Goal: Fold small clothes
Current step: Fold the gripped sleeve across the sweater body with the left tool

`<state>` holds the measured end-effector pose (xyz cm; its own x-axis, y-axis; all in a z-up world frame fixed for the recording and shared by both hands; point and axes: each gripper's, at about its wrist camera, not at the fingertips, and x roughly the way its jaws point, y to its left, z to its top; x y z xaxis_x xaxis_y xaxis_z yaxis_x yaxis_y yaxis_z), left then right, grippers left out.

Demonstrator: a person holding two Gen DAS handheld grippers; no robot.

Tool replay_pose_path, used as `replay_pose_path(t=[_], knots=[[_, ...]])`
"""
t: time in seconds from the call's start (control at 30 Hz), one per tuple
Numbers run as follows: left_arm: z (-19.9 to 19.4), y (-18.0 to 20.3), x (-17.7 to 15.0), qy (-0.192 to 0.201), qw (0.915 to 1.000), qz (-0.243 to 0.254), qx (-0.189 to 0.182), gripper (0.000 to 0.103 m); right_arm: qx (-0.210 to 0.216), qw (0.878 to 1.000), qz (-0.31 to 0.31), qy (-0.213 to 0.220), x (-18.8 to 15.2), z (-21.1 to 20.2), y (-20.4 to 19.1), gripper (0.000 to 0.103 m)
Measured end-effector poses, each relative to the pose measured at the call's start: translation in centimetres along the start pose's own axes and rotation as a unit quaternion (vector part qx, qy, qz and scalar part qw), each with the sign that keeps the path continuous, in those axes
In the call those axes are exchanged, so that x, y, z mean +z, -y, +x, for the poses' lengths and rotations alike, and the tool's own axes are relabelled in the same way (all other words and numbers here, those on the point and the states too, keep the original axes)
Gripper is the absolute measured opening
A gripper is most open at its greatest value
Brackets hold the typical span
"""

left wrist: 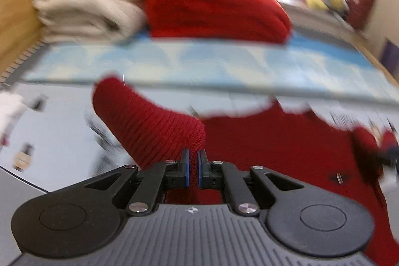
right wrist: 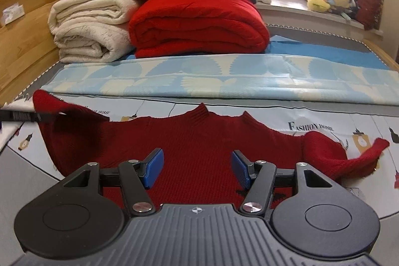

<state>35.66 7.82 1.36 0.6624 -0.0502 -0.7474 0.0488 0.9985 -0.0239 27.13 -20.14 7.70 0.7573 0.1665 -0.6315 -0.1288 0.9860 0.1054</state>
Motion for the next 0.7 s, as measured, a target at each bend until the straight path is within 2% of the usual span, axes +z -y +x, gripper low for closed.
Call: replay_pose_path(t=[0.03, 0.07, 0.13, 0.27, 0.33, 0.4, 0.47, 0.53, 0.6, 0.63, 0.7], knots=[[1.5, 0.5, -0.7, -0.039, 0.9992, 0.004, -0.011, 0.006, -0.002, 1.000, 0.003, 0.000, 0.0, -0.1, 0.2, 0.062], [3.1, 1.0, -1.2, -0.081, 0.9965, 0.005, -0.019, 0.000, -0.003, 1.000, 0.006, 0.000, 0.0, -0.3, 0.4, 0.062], [4.9, 1.7, -1.4, -0.112, 0.9929, 0.006, -0.040, 0.000, -0.006, 1.000, 0.008, 0.000, -0.1, -0.5, 0.7, 0.062], [5.0, 2.7, -0.3, -0.100, 0.9939, 0.030, -0.037, 0.001, -0.015, 1.000, 0.007, -0.005, -0.2, -0.2, 1.5, 0.062], [4.6, 2.3, 0.5, -0.088, 0.9953, 0.026, -0.032, 0.004, -0.021, 1.000, 0.013, -0.010, -0.2, 0.1, 1.9, 0.062], [4.6, 2.0, 1.0, -0.080, 0.9963, 0.011, -0.027, 0.013, -0.022, 0.999, 0.023, -0.018, -0.1, 0.6, 2.3, 0.062], [4.9, 1.7, 1.3, -0.079, 0.9968, 0.003, -0.010, 0.042, -0.022, 0.999, 0.031, -0.024, -0.2, 1.0, 2.5, 0.062], [5.5, 1.6, 1.4, -0.083, 0.9965, -0.003, 0.014, 0.052, -0.019, 0.999, 0.035, -0.030, -0.2, 1.4, 2.3, 0.062], [6.0, 1.3, 1.5, -0.090, 0.9957, -0.010, 0.020, 0.061, -0.017, 0.999, 0.034, -0.035, -0.3, 1.7, 2.0, 0.062], [6.4, 1.2, 1.5, -0.097, 0.9950, -0.014, 0.022, 0.072, -0.016, 0.999, 0.033, -0.037, -0.3, 1.8, 1.9, 0.062], [6.9, 1.3, 1.3, -0.101, 0.9945, -0.013, 0.023, 0.075, -0.013, 0.999, 0.034, -0.039, -0.2, 2.1, 1.7, 0.062]])
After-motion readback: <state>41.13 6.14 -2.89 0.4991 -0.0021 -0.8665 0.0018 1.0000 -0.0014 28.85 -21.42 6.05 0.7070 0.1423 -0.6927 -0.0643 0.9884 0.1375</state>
